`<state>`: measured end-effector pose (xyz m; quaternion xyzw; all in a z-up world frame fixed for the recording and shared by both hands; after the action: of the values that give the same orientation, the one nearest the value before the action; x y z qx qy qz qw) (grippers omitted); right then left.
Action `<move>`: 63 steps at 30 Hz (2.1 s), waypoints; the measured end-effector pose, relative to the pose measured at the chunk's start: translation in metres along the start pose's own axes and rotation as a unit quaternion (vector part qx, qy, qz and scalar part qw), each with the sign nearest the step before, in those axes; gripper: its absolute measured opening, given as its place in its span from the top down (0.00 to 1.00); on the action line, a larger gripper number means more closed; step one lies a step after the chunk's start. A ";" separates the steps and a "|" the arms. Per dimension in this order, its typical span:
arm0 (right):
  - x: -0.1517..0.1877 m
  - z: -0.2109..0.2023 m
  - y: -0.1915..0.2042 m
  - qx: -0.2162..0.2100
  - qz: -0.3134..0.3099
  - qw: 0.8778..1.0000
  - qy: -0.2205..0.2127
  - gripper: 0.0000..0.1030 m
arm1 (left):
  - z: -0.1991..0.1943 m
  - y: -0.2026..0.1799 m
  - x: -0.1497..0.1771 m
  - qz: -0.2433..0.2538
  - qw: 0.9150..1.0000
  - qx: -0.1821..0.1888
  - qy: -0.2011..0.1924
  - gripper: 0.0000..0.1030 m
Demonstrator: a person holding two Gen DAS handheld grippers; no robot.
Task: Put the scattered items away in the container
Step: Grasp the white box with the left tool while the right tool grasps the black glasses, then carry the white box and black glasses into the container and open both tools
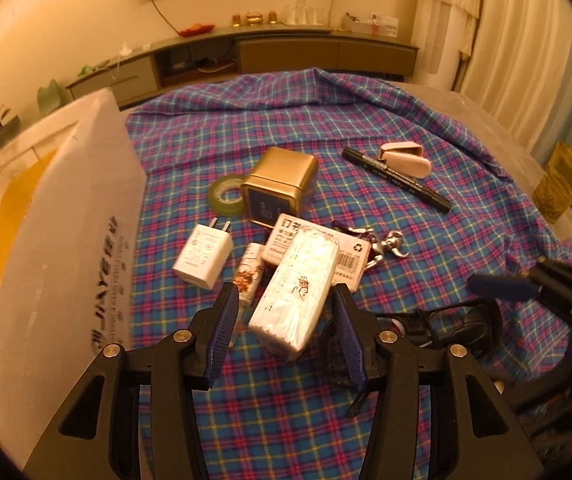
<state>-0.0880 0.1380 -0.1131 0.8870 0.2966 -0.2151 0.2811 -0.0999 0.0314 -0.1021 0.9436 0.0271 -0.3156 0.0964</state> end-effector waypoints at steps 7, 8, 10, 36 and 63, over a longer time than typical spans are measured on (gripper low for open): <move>0.011 0.026 0.022 0.037 -0.137 0.987 0.070 0.66 | -0.003 0.008 -0.003 -0.032 0.998 0.048 0.013 0.77; 0.011 0.028 0.022 0.042 -0.142 0.986 0.075 0.72 | -0.006 0.010 -0.003 -0.034 0.998 0.051 0.010 0.78; 0.008 0.026 0.019 0.038 -0.132 0.988 0.073 0.80 | -0.011 0.016 -0.005 -0.039 0.998 0.055 0.005 0.78; -0.030 -0.037 0.078 -0.093 -0.017 0.992 -0.079 0.82 | -0.092 0.145 -0.019 -0.140 0.985 0.024 -0.098 0.78; -0.102 0.002 0.237 -0.133 -0.074 0.985 -0.083 0.82 | -0.116 0.283 0.002 -0.258 0.959 -0.013 -0.119 0.78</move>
<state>-0.0103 -0.0624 0.0292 0.7960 0.3633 -0.2670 0.4037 0.0025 -0.2231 0.0341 0.8588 0.2620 -0.4394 0.0265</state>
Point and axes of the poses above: each gripper's, at about its wrist camera, not at the fingertips, and z roughly the way its jaws point, y to its left, x to its underside, the point moved 5 cm from there along z, roughly the way its jaws point, and after that the axes turned 14 degrees about -x, right-handed, at the moved point
